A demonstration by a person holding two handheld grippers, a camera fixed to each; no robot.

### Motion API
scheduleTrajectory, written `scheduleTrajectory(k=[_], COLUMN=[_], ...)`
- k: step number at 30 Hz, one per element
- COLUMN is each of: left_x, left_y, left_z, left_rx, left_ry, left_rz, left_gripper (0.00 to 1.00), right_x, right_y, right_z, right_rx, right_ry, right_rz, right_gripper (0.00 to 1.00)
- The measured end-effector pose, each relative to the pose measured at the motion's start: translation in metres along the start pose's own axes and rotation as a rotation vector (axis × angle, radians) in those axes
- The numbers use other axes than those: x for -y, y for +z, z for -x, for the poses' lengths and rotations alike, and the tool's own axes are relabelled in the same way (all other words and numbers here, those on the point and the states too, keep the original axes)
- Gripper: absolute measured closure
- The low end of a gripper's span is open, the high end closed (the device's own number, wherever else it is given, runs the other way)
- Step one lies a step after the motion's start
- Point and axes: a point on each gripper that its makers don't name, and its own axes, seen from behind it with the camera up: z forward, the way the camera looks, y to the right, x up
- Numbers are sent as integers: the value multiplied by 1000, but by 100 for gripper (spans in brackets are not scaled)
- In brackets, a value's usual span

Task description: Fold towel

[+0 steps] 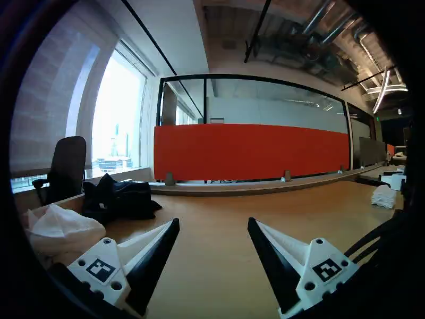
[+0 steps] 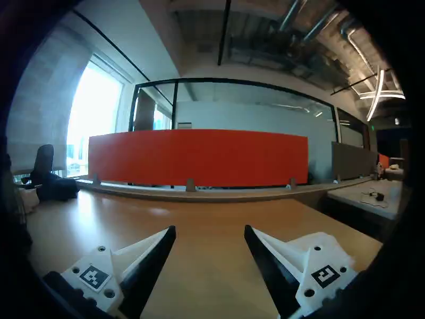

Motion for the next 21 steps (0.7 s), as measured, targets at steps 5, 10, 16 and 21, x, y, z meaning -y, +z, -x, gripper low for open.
scheduleTrajectory(k=[5, 10, 16, 21], left_x=[0, 0, 0, -1], left_y=[0, 0, 0, 0], left_z=[0, 0, 0, 1], left_rx=[0, 0, 0, 0], left_ry=[0, 0, 0, 0], left_rz=[0, 0, 0, 0], left_gripper=[4, 5, 5, 5], right_x=[1, 3, 6, 5], right_y=[0, 0, -1, 0], right_z=[0, 3, 8, 8], right_rx=[-2, -1, -1, -4], right_ry=[-2, -1, -1, 7], right_rz=[-3, -8, -11, -12], right_gripper=[0, 0, 0, 0])
